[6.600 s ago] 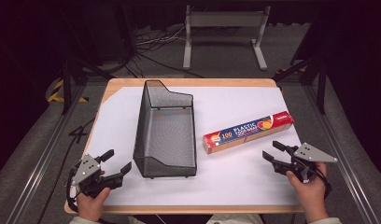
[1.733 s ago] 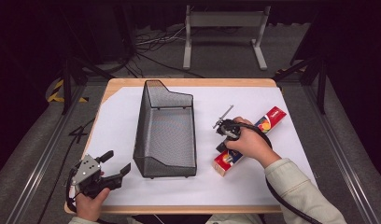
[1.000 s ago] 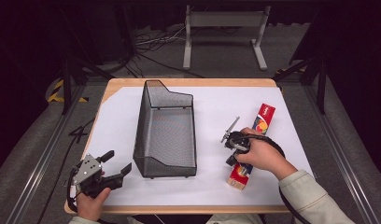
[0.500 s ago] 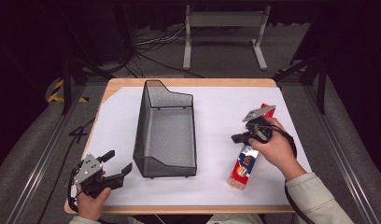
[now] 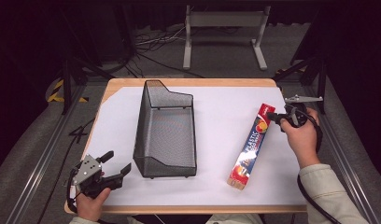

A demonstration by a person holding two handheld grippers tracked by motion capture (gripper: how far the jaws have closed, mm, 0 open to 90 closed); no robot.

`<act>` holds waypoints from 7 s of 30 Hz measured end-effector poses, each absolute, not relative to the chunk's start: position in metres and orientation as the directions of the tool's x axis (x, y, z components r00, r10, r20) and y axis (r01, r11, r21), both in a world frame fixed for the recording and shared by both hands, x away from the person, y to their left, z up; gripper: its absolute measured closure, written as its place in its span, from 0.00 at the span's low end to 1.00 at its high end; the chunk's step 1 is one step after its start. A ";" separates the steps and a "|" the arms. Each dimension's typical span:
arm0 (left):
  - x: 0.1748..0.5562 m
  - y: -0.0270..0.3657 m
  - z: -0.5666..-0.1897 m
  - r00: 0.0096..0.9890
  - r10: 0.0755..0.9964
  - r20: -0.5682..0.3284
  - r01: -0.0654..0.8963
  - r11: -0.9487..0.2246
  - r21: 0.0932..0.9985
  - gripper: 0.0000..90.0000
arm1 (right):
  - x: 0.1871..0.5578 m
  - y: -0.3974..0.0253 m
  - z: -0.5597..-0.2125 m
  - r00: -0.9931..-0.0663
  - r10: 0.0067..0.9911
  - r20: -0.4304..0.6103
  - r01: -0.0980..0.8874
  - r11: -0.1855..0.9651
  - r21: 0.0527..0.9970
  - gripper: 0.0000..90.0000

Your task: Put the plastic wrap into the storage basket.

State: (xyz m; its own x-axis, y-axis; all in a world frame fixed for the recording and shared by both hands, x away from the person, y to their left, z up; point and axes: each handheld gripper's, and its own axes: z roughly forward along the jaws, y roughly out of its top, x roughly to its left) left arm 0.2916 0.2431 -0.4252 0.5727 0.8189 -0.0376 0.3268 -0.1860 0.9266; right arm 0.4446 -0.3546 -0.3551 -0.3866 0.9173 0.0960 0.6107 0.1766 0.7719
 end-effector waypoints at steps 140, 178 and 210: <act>0.297 0.242 -0.424 0.582 0.813 -0.025 0.316 -0.198 0.928 0.24 | 0.431 -0.146 -0.280 -0.396 0.914 0.090 0.831 0.315 0.459 0.43; 0.292 0.248 -0.424 0.569 0.822 -0.032 0.317 -0.183 0.931 0.24 | 0.437 -0.053 -0.284 -0.517 0.852 0.086 0.768 0.416 0.487 0.43; 0.292 0.249 -0.423 0.574 0.818 -0.032 0.312 -0.183 0.932 0.24 | 0.460 -0.026 -0.330 -0.484 0.866 0.128 0.816 0.394 0.423 0.43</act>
